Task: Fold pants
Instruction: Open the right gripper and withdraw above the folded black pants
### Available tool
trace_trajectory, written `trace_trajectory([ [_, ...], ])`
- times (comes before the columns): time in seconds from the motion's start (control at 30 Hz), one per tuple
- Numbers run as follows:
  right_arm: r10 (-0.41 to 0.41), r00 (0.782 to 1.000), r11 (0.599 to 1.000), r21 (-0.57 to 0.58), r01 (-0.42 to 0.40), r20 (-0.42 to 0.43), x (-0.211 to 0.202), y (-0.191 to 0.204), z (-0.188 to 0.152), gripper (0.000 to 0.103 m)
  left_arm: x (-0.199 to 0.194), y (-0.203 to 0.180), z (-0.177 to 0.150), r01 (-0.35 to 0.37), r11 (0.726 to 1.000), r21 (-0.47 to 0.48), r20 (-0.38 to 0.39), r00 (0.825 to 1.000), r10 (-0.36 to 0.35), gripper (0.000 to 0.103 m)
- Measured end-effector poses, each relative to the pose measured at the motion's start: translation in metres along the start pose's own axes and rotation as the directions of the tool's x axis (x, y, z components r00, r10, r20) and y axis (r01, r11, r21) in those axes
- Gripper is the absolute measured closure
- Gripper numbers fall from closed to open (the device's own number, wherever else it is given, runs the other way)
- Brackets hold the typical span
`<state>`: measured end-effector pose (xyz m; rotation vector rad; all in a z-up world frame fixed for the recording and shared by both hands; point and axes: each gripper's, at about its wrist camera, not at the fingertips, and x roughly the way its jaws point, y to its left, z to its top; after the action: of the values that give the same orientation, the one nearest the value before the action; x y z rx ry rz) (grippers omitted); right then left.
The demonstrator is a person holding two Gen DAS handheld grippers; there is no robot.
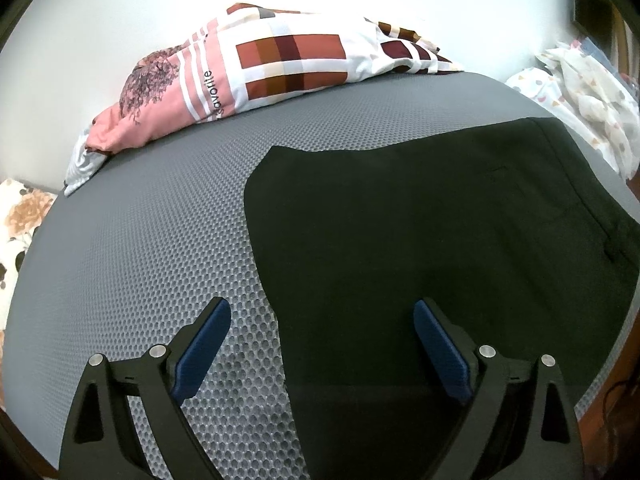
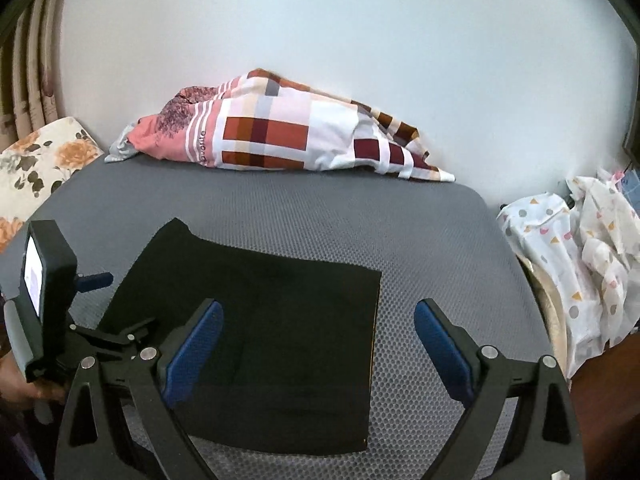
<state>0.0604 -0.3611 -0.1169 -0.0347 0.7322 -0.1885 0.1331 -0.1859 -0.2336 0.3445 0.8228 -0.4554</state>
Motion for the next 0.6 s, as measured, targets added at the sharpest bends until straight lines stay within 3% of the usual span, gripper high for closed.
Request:
trace_trajectory([
  [0.6,-0.070,0.998,0.992,-0.104,0.069,-0.004,-0.011,0.031,0.014,0.009,0.001,0.001,0.000,0.002,1.000,-0.004,-0.001,1.000,-0.002,0.010],
])
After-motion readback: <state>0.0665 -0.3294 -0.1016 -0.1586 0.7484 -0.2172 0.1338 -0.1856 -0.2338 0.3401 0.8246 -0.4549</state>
